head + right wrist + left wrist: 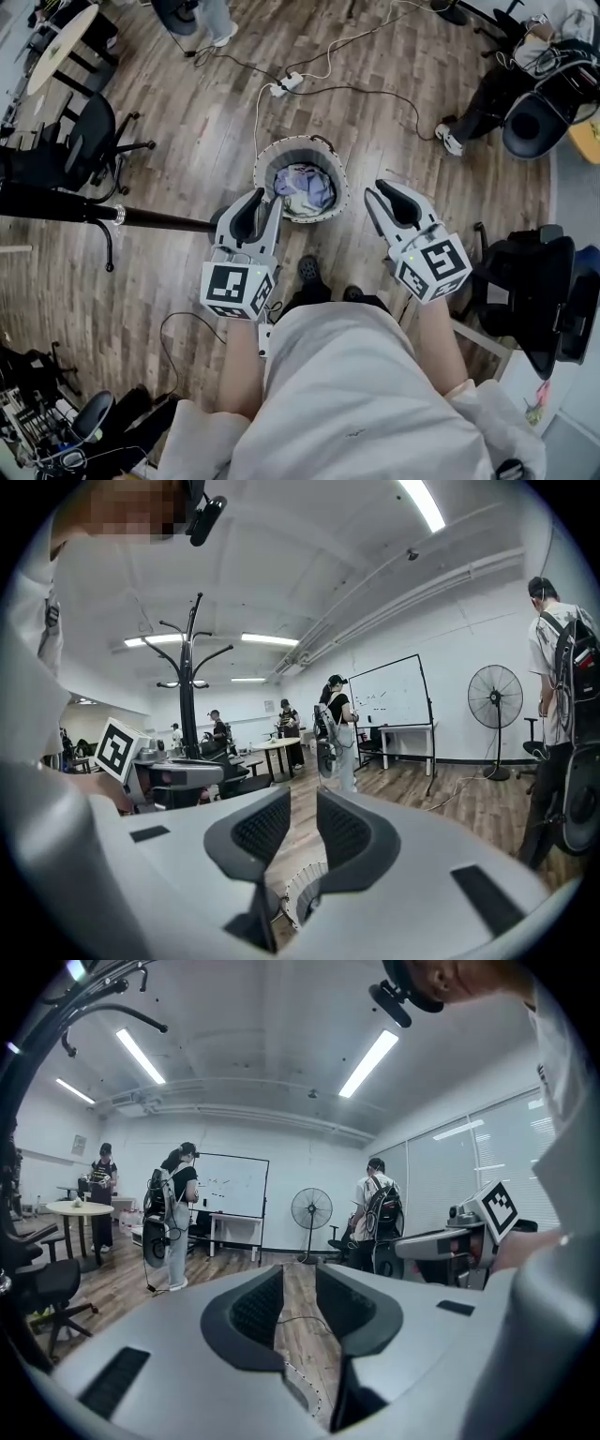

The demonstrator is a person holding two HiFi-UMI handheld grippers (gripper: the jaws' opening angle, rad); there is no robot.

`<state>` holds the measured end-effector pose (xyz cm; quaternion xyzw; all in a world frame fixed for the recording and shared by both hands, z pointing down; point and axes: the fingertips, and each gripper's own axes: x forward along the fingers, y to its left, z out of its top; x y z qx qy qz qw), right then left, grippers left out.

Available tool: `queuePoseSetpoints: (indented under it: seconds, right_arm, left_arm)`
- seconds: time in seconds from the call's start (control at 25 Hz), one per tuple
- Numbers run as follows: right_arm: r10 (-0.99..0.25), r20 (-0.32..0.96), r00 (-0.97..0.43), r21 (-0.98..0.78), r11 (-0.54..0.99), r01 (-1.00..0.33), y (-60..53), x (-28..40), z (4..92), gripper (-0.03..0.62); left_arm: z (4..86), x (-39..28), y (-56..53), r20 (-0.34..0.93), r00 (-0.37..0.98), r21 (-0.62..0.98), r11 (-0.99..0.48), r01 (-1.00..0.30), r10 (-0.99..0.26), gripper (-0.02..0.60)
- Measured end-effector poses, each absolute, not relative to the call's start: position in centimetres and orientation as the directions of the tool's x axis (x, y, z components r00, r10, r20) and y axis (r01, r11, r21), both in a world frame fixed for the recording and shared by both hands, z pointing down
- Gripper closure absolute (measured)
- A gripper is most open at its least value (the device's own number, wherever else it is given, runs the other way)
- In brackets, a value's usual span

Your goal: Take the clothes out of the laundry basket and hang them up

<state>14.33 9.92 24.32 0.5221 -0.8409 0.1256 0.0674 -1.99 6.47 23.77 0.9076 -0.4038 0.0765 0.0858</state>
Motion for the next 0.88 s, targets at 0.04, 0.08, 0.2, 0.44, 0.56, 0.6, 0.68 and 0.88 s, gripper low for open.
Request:
queuePoseSetpoints:
  seconds: [0.04,0.08,0.2,0.44,0.56,0.6,0.68,0.88]
  right_arm:
    - [-0.865,0.246,-0.438,-0.140,0.416,-0.899,9.5,14.2,24.4,0.497]
    - [-0.868,0.248,-0.430,-0.140,0.407,-0.903,9.2,14.1,24.4,0.489]
    - [-0.877,0.253,-0.409,-0.138,0.386,-0.912,8.3,13.6,24.7,0.462]
    - [-0.880,0.280,-0.384,-0.148,0.356,-0.923,7.9,12.8,25.9,0.436]
    - [-0.873,0.304,-0.382,-0.155,0.350,-0.924,8.1,12.8,27.0,0.433]
    - [-0.870,0.314,-0.381,-0.156,0.349,-0.924,8.1,12.8,27.3,0.431]
    - [-0.862,0.332,-0.383,-0.161,0.349,-0.923,8.1,12.8,27.8,0.428]
    - [-0.831,0.376,-0.409,-0.181,0.367,-0.912,7.5,12.8,29.5,0.424]
  left_arm:
    - [23.8,-2.1,6.0,0.209,0.669,0.093,-0.667,-0.739,-0.713,0.462]
    - [23.9,-2.1,5.6,0.210,0.677,0.092,-0.675,-0.732,-0.706,0.459]
    - [23.9,-2.5,4.4,0.206,0.695,0.087,-0.695,-0.714,-0.689,0.451]
    - [25.0,-3.1,3.0,0.212,0.711,0.101,-0.709,-0.698,-0.670,0.439]
    - [25.9,-3.0,3.0,0.228,0.717,0.113,-0.713,-0.692,-0.659,0.434]
    - [26.3,-2.9,3.0,0.234,0.719,0.119,-0.714,-0.690,-0.655,0.434]
    - [26.9,-2.8,3.1,0.249,0.721,0.132,-0.715,-0.687,-0.647,0.431]
    - [28.8,-1.9,3.3,0.285,0.720,0.155,-0.711,-0.686,-0.632,0.431]
